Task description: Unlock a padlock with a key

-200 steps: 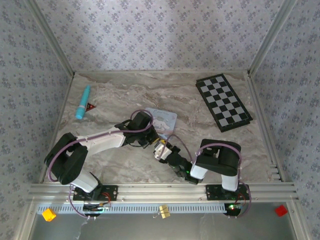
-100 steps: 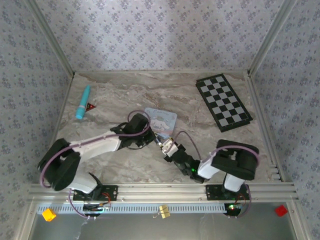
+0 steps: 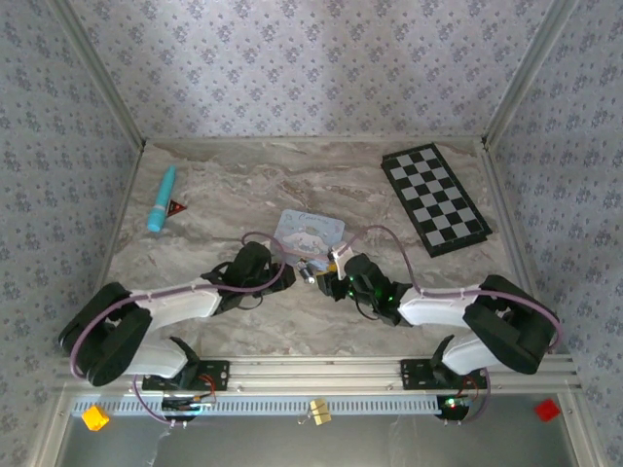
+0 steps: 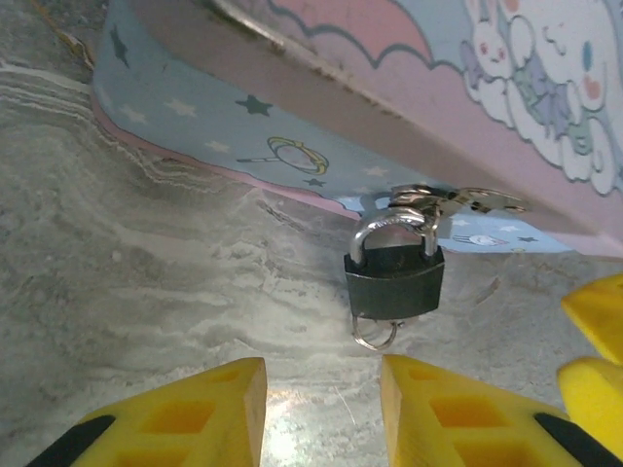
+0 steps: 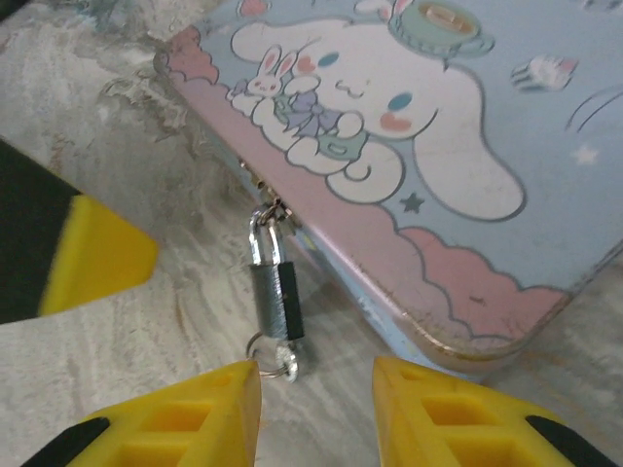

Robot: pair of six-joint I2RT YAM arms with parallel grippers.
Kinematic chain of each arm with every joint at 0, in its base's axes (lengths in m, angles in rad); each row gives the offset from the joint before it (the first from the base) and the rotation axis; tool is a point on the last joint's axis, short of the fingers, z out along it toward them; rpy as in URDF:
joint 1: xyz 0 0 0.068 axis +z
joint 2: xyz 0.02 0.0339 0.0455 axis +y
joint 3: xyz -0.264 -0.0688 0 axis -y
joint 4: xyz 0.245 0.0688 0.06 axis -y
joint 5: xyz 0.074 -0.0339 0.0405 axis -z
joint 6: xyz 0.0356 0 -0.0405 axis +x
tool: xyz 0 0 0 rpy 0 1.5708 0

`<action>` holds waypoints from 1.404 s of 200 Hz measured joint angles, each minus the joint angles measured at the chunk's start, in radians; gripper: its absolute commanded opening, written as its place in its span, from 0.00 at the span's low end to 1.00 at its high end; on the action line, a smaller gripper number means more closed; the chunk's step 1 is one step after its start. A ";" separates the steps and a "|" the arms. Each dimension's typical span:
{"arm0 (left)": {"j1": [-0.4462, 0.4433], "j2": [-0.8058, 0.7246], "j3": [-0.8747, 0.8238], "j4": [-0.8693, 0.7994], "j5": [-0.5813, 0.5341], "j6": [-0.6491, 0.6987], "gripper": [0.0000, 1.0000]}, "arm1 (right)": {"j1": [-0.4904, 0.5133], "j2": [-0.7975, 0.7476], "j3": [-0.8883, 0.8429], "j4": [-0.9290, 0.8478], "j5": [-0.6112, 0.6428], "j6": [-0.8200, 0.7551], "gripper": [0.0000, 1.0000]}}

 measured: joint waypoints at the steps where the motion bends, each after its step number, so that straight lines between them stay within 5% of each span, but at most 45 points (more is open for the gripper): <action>1: 0.001 0.001 0.000 0.001 0.000 0.000 0.39 | 0.000 0.000 0.001 -0.001 -0.003 0.002 0.35; 133: 0.052 0.165 0.047 0.168 0.060 0.034 0.42 | -0.085 0.200 0.166 -0.060 -0.207 0.132 0.31; 176: 0.094 0.179 0.009 0.293 0.097 0.010 0.43 | -0.113 0.260 0.186 -0.054 -0.217 0.161 0.36; 281: 0.104 0.267 -0.013 0.427 0.129 -0.021 0.43 | -0.178 0.409 0.184 0.248 -0.356 0.315 0.27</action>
